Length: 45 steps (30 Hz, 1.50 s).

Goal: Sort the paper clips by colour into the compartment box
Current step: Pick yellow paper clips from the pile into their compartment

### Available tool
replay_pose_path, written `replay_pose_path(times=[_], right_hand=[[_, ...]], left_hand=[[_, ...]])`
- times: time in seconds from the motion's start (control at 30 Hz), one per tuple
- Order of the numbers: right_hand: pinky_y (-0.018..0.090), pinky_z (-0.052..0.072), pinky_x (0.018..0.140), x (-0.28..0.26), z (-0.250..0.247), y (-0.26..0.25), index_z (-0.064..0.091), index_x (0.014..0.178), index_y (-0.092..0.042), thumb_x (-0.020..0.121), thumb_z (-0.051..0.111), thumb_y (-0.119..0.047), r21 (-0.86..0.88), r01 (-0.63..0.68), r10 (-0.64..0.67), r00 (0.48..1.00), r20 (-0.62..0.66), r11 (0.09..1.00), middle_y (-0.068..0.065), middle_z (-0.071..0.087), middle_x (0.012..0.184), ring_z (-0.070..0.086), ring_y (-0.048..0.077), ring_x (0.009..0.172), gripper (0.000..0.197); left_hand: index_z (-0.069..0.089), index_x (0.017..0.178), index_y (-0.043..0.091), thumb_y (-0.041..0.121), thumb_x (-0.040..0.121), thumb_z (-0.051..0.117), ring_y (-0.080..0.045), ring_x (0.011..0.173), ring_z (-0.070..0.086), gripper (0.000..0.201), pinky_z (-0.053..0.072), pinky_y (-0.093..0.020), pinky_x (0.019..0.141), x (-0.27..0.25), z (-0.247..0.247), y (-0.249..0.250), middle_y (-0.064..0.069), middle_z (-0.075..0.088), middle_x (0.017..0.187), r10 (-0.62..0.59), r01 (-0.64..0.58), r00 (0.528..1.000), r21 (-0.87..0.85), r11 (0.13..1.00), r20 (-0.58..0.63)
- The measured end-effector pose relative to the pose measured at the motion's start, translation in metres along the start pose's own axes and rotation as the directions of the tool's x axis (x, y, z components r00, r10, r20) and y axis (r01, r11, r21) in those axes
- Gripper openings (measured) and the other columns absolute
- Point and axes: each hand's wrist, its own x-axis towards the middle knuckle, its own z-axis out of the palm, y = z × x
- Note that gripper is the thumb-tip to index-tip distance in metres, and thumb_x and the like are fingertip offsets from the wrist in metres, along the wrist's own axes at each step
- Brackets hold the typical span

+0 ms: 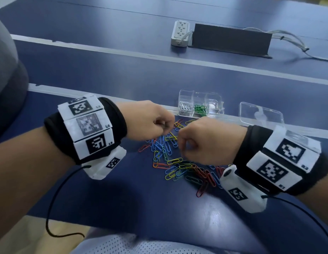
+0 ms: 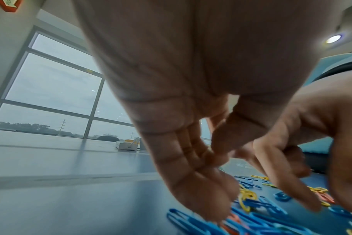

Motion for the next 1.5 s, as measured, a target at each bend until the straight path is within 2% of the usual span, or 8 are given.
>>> replay_pose_path(times=[0.37, 0.5, 0.63, 0.83, 0.97, 1.07, 1.23, 1.5], right_hand=[[0.023, 0.05, 0.072, -0.006, 0.0, 0.016, 0.07, 0.077, -0.02, 0.075, 0.06, -0.024, -0.035, -0.112, 0.113, 0.993, 0.021, 0.993, -0.004, 0.068, 0.075, 0.058, 0.016, 0.072, 0.011], [0.014, 0.045, 0.061, -0.006, -0.008, 0.027, 0.066, 0.071, -0.025, 0.074, 0.063, -0.018, 0.159, -0.183, 0.184, 0.983, 0.008, 0.97, -0.008, 0.065, 0.067, 0.054, 0.002, 0.058, 0.008], [0.026, 0.044, 0.06, -0.007, -0.009, 0.027, 0.066, 0.092, -0.027, 0.081, 0.054, -0.012, 0.425, -0.233, 0.186, 0.971, 0.151, 0.874, -0.004, 0.058, 0.067, 0.05, 0.013, 0.058, 0.022], [0.015, 0.033, 0.036, -0.011, -0.001, 0.019, 0.057, 0.067, -0.011, 0.081, 0.043, -0.007, 0.669, -0.318, 0.187, 0.947, 0.263, 0.672, 0.006, 0.049, 0.052, 0.042, 0.014, 0.04, 0.02], [0.023, 0.037, 0.048, -0.016, 0.005, 0.014, 0.057, 0.068, -0.017, 0.067, 0.058, -0.036, 0.543, -0.278, 0.185, 0.958, 0.221, 0.793, -0.005, 0.048, 0.054, 0.042, 0.011, 0.048, 0.019], [0.025, 0.039, 0.062, -0.025, 0.015, 0.005, 0.061, 0.075, -0.028, 0.072, 0.065, -0.046, 0.093, -0.115, 0.104, 0.987, 0.12, 0.989, -0.008, 0.052, 0.06, 0.046, 0.008, 0.058, 0.018], [0.029, 0.051, 0.071, -0.031, 0.018, 0.0, 0.07, 0.085, -0.021, 0.077, 0.061, -0.041, -0.066, -0.036, 0.038, 0.999, 0.028, 0.997, 0.001, 0.071, 0.083, 0.061, 0.021, 0.079, 0.023], [0.032, 0.049, 0.065, -0.027, 0.018, 0.005, 0.056, 0.069, -0.011, 0.077, 0.047, -0.033, -0.023, -0.07, 0.069, 0.997, -0.039, 0.997, 0.005, 0.056, 0.061, 0.054, 0.028, 0.067, 0.025]], left_hand=[[0.027, 0.06, 0.024, 0.028, 0.07, 0.073, -0.02, 0.062, 0.042, 0.047, 0.035, -0.029, 0.059, 0.0, 0.013, 0.003, -0.001, 0.049, 0.069, 0.092, -0.096, 0.995, 0.162, 0.982, 0.031], [0.025, 0.059, 0.023, 0.02, 0.067, 0.077, -0.016, 0.07, 0.047, 0.052, 0.038, -0.029, 0.066, 0.001, 0.013, 0.005, 0.009, 0.054, 0.08, 0.188, -0.194, 0.981, 0.138, 0.971, 0.056], [0.024, 0.056, 0.021, 0.011, 0.073, 0.066, -0.011, 0.076, 0.059, 0.046, 0.04, -0.02, 0.064, 0.004, 0.017, 0.007, 0.012, 0.069, 0.084, 0.238, -0.253, 0.965, 0.161, 0.954, 0.107], [0.024, 0.058, 0.021, 0.01, 0.072, 0.056, -0.018, 0.06, 0.042, 0.037, 0.038, -0.023, 0.058, -0.001, 0.019, 0.01, 0.0, 0.058, 0.066, 0.234, -0.233, 0.972, 0.096, 0.968, 0.004], [0.026, 0.06, 0.022, 0.009, 0.068, 0.056, -0.015, 0.055, 0.028, 0.033, 0.027, -0.017, 0.048, -0.004, 0.019, 0.016, 0.004, 0.04, 0.055, 0.163, -0.163, 0.986, -0.027, 0.986, -0.027], [0.027, 0.062, 0.021, 0.008, 0.07, 0.053, -0.014, 0.055, 0.023, 0.031, 0.025, -0.02, 0.047, -0.005, 0.019, 0.019, 0.003, 0.034, 0.054, 0.118, -0.12, 0.993, -0.08, 0.99, -0.028], [0.027, 0.063, 0.02, 0.0, 0.076, 0.044, -0.012, 0.048, 0.029, 0.029, 0.025, -0.019, 0.044, -0.002, 0.013, 0.018, 0.003, 0.03, 0.056, 0.008, -0.02, 0.997, -0.146, 0.989, -0.078], [0.045, 0.054, 0.017, 0.036, 0.066, 0.044, -0.012, 0.044, 0.035, 0.022, 0.031, -0.024, 0.05, -0.005, 0.002, 0.018, 0.005, 0.044, 0.048, -0.233, 0.178, 0.972, -0.558, 0.811, -0.028]])
